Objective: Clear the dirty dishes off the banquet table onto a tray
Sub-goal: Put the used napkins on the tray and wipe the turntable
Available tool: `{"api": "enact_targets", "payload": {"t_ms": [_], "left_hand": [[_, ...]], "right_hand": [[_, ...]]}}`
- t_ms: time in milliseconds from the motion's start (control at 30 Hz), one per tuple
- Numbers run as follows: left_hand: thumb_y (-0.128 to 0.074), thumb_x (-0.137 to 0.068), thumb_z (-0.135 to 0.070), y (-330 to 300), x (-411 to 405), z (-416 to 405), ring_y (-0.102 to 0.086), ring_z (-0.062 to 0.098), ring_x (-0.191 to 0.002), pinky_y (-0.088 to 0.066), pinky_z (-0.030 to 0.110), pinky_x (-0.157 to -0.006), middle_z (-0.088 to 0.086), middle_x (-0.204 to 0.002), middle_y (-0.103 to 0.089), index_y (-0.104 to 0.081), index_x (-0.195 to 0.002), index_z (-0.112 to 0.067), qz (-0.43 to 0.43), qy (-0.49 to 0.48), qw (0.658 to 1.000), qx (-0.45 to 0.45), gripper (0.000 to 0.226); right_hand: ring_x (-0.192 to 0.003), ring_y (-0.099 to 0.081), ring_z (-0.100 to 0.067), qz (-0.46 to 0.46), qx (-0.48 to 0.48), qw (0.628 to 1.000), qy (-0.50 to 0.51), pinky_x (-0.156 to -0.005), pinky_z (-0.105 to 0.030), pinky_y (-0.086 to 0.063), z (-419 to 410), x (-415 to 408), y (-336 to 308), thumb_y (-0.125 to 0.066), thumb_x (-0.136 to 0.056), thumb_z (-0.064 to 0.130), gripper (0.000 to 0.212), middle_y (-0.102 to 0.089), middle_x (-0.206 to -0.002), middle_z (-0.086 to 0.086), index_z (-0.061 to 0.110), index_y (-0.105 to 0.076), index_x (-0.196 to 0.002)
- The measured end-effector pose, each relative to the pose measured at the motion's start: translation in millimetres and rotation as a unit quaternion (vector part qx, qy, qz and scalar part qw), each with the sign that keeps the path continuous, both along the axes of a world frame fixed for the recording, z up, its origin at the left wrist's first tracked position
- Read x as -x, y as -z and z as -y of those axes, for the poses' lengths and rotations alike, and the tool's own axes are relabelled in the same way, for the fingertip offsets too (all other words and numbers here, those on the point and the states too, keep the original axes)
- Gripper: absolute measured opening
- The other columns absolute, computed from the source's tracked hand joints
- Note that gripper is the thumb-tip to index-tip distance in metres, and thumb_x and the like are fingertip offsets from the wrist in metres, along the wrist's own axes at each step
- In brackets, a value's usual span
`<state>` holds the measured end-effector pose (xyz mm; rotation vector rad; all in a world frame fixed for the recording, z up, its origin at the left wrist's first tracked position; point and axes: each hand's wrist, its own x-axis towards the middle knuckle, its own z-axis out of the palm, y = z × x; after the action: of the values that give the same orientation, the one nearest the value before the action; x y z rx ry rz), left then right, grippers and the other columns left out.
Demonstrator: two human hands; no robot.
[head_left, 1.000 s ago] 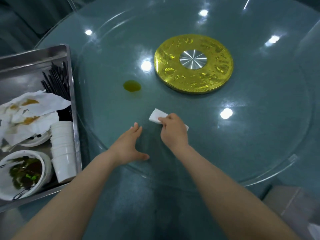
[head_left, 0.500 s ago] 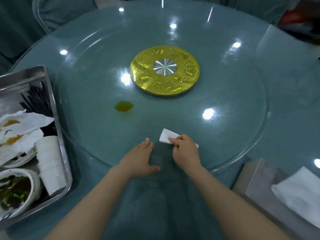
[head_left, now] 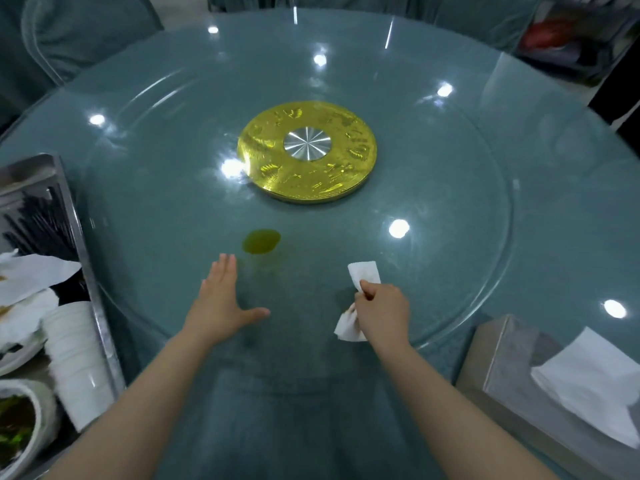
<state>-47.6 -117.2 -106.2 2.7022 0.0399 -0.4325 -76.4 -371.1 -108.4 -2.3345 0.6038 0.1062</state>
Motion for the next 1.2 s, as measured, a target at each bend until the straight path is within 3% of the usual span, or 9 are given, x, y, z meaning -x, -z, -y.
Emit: {"api": "enact_targets", "payload": {"t_ms": [100, 200, 333, 500, 667, 867, 967, 1033, 1200], "left_hand": [[-0.071, -0.061, -0.068, 4.7, -11.1, -30.0, 0.010, 0.023, -0.146, -0.002, 0.043, -0.117, 0.009, -0.159, 0.015, 0.007, -0.150, -0.009, -0.032, 0.019, 0.996, -0.084, 0.132], [-0.064, -0.058, -0.077, 9.1, -13.2, -37.7, 0.011, 0.023, -0.146, -0.003, 0.043, -0.117, 0.008, -0.158, 0.018, 0.011, -0.150, -0.009, -0.043, 0.040, 0.991, -0.121, 0.136], [-0.062, -0.058, -0.078, 14.2, -14.3, -38.9, 0.012, 0.022, -0.146, -0.003, 0.042, -0.117, 0.006, -0.157, 0.021, 0.015, -0.149, -0.011, -0.046, 0.039, 0.991, -0.116, 0.137], [-0.063, -0.060, -0.076, 16.0, -9.7, -39.8, 0.015, 0.020, -0.145, -0.001, 0.040, -0.117, 0.005, -0.156, 0.024, 0.018, -0.148, -0.012, -0.035, 0.034, 0.994, -0.098, 0.135], [-0.060, -0.061, -0.077, 19.0, -6.1, -34.9, 0.018, 0.018, -0.145, 0.002, 0.038, -0.117, 0.002, -0.156, 0.026, 0.020, -0.148, -0.013, -0.027, 0.029, 0.996, -0.083, 0.134], [-0.058, -0.062, -0.078, 18.5, -3.0, -28.7, 0.017, 0.019, -0.145, 0.003, 0.037, -0.117, 0.003, -0.156, 0.025, 0.019, -0.148, -0.012, -0.026, 0.018, 0.996, -0.089, 0.133], [-0.060, -0.063, -0.077, 16.8, 0.3, -22.2, 0.017, 0.019, -0.145, 0.003, 0.037, -0.117, 0.003, -0.156, 0.026, 0.019, -0.148, -0.013, -0.032, 0.013, 0.997, -0.071, 0.132], [-0.060, -0.064, -0.076, 13.8, 1.6, -17.4, 0.018, 0.018, -0.145, 0.002, 0.037, -0.118, 0.002, -0.156, 0.025, 0.018, -0.148, -0.013, -0.038, 0.012, 0.997, -0.064, 0.131], [-0.058, -0.073, -0.070, 7.5, 4.5, -11.9, 0.014, 0.018, -0.146, -0.001, 0.034, -0.118, 0.003, -0.157, 0.022, 0.015, -0.149, -0.013, -0.044, 0.021, 0.997, -0.055, 0.120]], "right_hand": [[-0.083, -0.062, -0.028, -0.008, -0.030, 1.000, -0.006, -0.070, -0.032, -0.046, -15.6, -18.3, -0.8, -0.056, -0.087, 0.012, 0.018, -0.067, -0.090, -0.013, 0.000, -0.069, -0.087], [-0.091, -0.064, -0.031, 0.006, -0.086, 0.996, 0.024, -0.079, -0.037, -0.050, -36.1, -46.0, -5.1, -0.057, -0.086, 0.009, 0.018, -0.069, -0.098, -0.016, -0.003, -0.069, -0.092], [-0.099, -0.063, -0.029, 0.010, -0.089, 0.996, 0.007, -0.081, -0.031, -0.046, -57.1, -84.6, -5.0, -0.057, -0.089, 0.011, 0.017, -0.069, -0.104, -0.012, 0.008, -0.073, -0.094], [-0.102, -0.062, -0.032, 0.008, -0.043, 0.999, -0.023, -0.088, -0.039, -0.049, -70.3, -122.5, -4.5, -0.056, -0.089, 0.009, 0.022, -0.067, -0.111, -0.016, -0.003, -0.067, -0.104], [-0.108, -0.058, -0.027, -0.012, 0.031, 0.994, -0.107, -0.076, -0.026, -0.041, -85.9, -154.9, -1.6, -0.049, -0.092, 0.010, 0.029, -0.062, -0.121, -0.008, 0.010, -0.066, -0.116], [-0.098, -0.058, -0.023, -0.035, 0.092, 0.982, -0.159, -0.068, -0.026, -0.036, -96.9, -160.6, 1.8, -0.051, -0.088, 0.005, 0.034, -0.061, -0.117, -0.007, 0.012, -0.065, -0.118], [-0.102, -0.056, -0.029, 0.024, 0.128, 0.964, -0.231, -0.073, -0.029, -0.038, -90.5, -151.8, 5.8, -0.047, -0.088, 0.001, 0.039, -0.057, -0.117, -0.012, 0.014, -0.066, -0.119], [-0.108, -0.053, -0.030, 0.053, 0.109, 0.962, -0.245, -0.082, -0.030, -0.039, -84.9, -146.6, 9.8, -0.046, -0.090, 0.000, 0.040, -0.054, -0.119, -0.012, 0.015, -0.064, -0.123], [-0.105, -0.052, -0.026, 0.043, 0.081, 0.954, -0.285, -0.080, -0.025, -0.037, -73.0, -133.6, 14.7, -0.047, -0.092, 0.004, 0.039, -0.052, -0.113, -0.006, 0.019, -0.064, -0.123]]}}
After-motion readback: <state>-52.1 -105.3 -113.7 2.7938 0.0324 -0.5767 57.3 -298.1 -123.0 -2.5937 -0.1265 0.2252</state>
